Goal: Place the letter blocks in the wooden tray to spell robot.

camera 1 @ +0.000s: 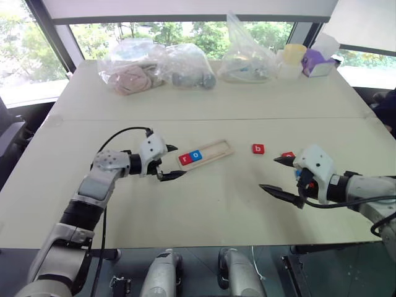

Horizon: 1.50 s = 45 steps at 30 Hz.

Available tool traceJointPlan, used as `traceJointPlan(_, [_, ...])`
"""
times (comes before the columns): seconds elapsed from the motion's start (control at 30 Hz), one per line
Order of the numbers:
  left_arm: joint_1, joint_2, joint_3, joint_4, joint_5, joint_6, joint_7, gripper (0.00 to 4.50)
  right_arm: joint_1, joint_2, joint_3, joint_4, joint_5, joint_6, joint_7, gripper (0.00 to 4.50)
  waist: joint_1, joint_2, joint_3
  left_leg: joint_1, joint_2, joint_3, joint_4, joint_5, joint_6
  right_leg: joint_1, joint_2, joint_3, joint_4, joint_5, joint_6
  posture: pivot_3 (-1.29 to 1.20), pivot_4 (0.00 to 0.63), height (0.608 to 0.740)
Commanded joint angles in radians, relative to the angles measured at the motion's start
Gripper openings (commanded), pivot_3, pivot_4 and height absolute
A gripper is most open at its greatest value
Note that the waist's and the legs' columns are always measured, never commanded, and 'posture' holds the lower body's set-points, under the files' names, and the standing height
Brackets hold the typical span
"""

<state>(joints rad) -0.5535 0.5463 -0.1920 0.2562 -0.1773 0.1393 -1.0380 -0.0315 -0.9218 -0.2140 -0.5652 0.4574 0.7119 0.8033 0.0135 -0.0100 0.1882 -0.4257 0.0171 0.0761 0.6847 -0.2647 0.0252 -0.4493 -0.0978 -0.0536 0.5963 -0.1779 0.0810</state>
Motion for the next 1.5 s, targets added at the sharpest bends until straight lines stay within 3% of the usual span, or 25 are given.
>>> traceJointPlan(0.03, [-0.027,-0.018,-0.009,0.04,0.027,-0.045,-0.009,4.5,0.009,0.004,-0.044,-0.037,0.01,-0.006,-0.014,4.47,0.0,0.0,0.0,0.0,0.0,0.0,0.0,0.0,0.0,0.0,0.0,0.0,0.0,0.0,0.0,0.0,0.15,0.74])
traceJointPlan(0.5, [-0.089,-0.13,-0.025,0.236,0.13,-0.155,0.082,4.5,0.014,0.009,-0.026,-0.039,-0.002,-0.024,-0.043,4.47,0.003,0.0,0.0,0.001,0.0,0.0,0.001,0.0,0.0,0.002,0.0,0.0,0.0,0.0,0.001,0.0,0.15,0.74])
traceJointPlan(0.77, [-0.08,-0.139,-0.04,0.256,0.144,-0.146,0.064,4.5,0.015,0.016,-0.016,-0.038,-0.012,-0.035,-0.059,4.47,0.001,0.0,-0.001,0.006,0.001,-0.001,0.001,0.0,0.0,0.007,0.0,0.0,0.0,0.0,0.001,0.0,0.15,0.74])
traceJointPlan(0.87, [-0.068,-0.131,-0.046,0.241,0.141,-0.128,0.043,3.7,0.014,0.017,-0.013,-0.036,-0.014,-0.04,-0.062,4.5,0.001,0.0,-0.001,0.007,0.001,-0.001,0.001,0.0,0.0,0.007,0.0,0.0,0.0,0.0,0.001,0.0,0.15,0.74])
traceJointPlan(0.97, [-0.049,-0.119,-0.046,0.228,0.14,-0.119,0.021,2.5,0.009,0.017,-0.012,-0.032,-0.017,-0.043,-0.064,4.5,0.0,0.0,-0.001,0.007,0.001,-0.001,0.001,0.0,0.0,0.007,0.0,0.0,0.0,0.0,0.001,0.0,0.15,0.74])
traceJointPlan(1.5, [0.131,-0.102,-0.144,-0.131,0.106,-0.044,-0.108,2.47,-0.008,0.008,-0.009,-0.028,-0.02,-0.044,-0.06,4.5,0.002,0.0,-0.001,0.007,0.001,-0.001,0.0,0.0,0.001,0.007,-0.001,0.0,-0.001,0.0,0.001,0.0,0.15,0.74])
